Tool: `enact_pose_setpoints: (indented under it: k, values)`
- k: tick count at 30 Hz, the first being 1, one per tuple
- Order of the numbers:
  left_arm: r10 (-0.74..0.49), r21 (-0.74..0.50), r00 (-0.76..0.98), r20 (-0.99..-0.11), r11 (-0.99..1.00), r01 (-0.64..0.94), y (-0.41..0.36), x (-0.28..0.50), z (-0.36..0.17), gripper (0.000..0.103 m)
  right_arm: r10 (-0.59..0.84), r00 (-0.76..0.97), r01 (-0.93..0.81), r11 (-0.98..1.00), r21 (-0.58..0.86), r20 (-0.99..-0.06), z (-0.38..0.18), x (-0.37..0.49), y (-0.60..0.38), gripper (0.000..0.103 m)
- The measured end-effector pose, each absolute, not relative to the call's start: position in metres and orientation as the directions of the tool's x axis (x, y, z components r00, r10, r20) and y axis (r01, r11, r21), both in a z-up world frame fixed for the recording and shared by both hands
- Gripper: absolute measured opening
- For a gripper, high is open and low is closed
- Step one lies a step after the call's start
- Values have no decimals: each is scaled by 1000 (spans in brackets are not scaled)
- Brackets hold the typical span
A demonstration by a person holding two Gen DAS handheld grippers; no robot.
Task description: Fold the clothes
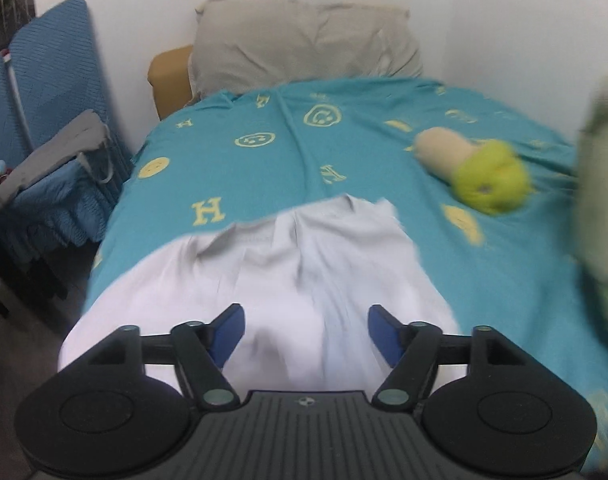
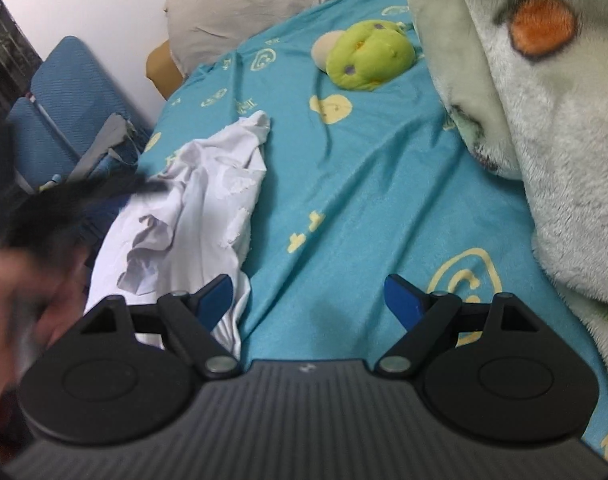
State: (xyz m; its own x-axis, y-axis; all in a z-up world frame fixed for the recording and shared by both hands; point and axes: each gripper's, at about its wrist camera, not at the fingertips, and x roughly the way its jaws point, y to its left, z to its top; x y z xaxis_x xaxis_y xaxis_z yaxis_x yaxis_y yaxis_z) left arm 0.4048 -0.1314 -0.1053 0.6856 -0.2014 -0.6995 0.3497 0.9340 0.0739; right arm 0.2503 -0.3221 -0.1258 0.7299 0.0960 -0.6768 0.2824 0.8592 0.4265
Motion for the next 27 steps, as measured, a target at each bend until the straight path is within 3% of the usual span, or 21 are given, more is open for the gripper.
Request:
enact_pose_setpoints:
  k: [7, 12, 18, 25, 27]
  values:
    - [-323, -107, 607, -726, 925, 364, -92, 211, -90, 76, 48, 769, 286, 866, 409, -638, -89, 210, -326, 84]
    - [-398, -118, 588, -704, 882, 456, -95, 127, -104, 72, 89, 820, 197, 884, 425, -566, -43, 149, -320, 84]
    - [-514, -205, 492, -703, 809, 552, -114, 88, -128, 63, 48, 874, 197, 875, 443, -484, -31, 72, -323, 84]
    - [-525, -211, 413, -744, 771, 600, -151, 102, -158, 45, 10, 847, 303, 812, 498, -532, -54, 76, -348, 84]
    - [-494, -193, 407, -768, 785, 588, -157, 109, -169, 32, 16, 837, 303, 818, 488, -547, -61, 83, -345, 84]
